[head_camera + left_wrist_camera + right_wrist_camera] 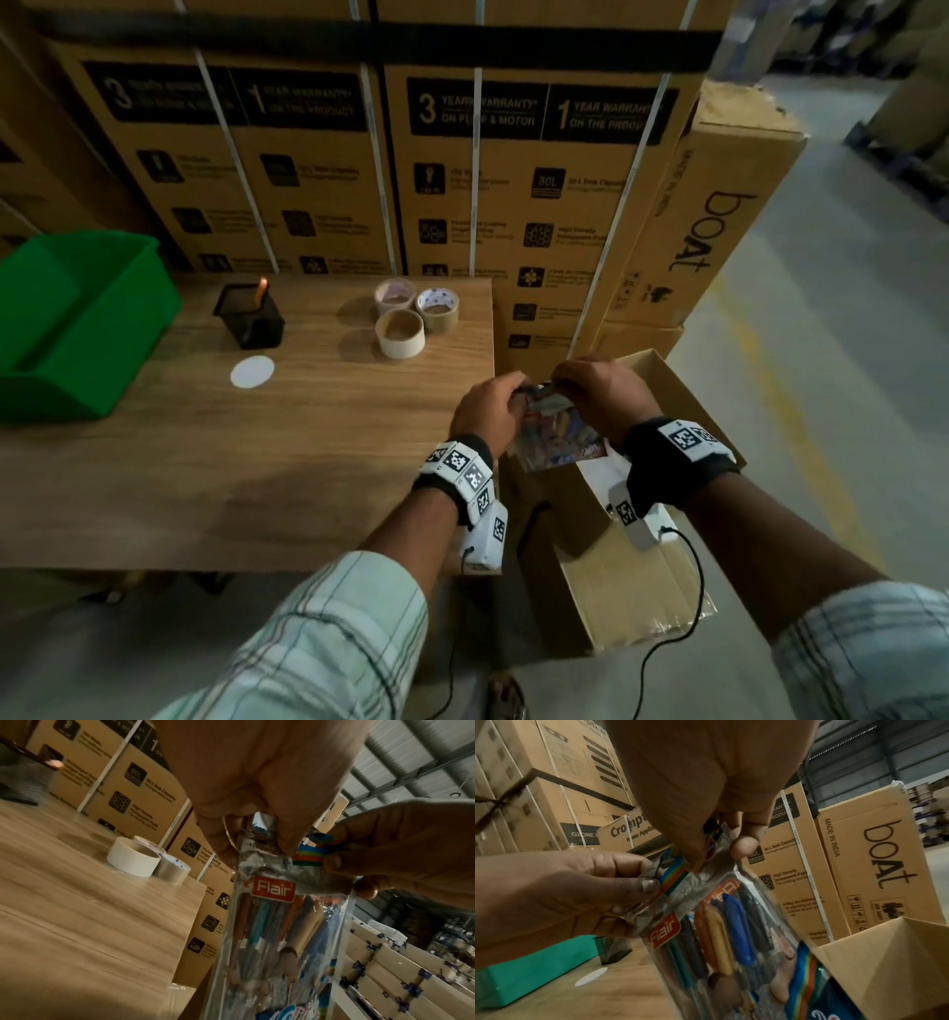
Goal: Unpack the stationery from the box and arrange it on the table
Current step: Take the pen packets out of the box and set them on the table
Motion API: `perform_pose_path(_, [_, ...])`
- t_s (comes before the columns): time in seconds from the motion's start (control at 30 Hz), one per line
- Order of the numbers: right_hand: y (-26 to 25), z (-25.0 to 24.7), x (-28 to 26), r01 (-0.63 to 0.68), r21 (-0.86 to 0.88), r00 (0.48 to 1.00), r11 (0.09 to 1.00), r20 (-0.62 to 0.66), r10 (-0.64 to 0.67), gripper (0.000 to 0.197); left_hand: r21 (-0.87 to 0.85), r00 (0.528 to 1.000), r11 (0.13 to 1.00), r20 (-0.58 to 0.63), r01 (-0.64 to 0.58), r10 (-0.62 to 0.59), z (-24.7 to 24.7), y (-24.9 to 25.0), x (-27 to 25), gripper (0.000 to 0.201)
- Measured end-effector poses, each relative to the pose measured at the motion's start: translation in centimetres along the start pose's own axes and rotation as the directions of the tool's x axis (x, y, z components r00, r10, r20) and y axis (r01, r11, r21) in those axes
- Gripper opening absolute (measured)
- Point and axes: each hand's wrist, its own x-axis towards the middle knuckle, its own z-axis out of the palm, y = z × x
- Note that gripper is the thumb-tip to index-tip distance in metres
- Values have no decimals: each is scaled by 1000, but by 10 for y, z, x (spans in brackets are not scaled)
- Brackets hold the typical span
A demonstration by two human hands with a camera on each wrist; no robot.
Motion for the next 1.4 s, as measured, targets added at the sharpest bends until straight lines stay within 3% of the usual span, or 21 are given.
perform_pose_path(0.37, [-89, -6, 26, 95, 56, 995, 994, -20, -94, 15, 19, 998, 998, -7, 63, -63, -108, -31, -29, 21])
perform_pose_path(0.7, [-256, 36, 64, 211, 217, 972, 953, -154, -179, 27, 121, 978, 992, -210, 35, -9, -265, -117, -121, 22])
perform_pose_path(0.8, [-316, 62, 79, 229, 227, 972, 947, -98, -212, 7, 114, 975, 993, -220, 11, 14, -320, -158, -154, 23])
perform_pose_path(0.9, [-377, 90, 96, 236, 260, 972, 936, -73, -225, 7, 88, 972, 996, -234, 34, -13, -369, -200, -183, 20])
perform_pose_path(1.03, [-442, 120, 112, 233, 319, 972, 919, -55, -227, 5, 147, 987, 984, -139, 100, -79, -419, -251, -205, 24])
perform_pose_path(1.2, [-482, 151, 146, 253, 352, 962, 901, 10, -274, 5, 330, 988, 934, -108, 136, -106, -457, -301, -200, 16])
perform_pose_path(1.4, [-500, 186, 205, 230, 353, 960, 907, 71, -271, 12, 441, 973, 874, -194, 202, -127, -473, -350, -178, 19])
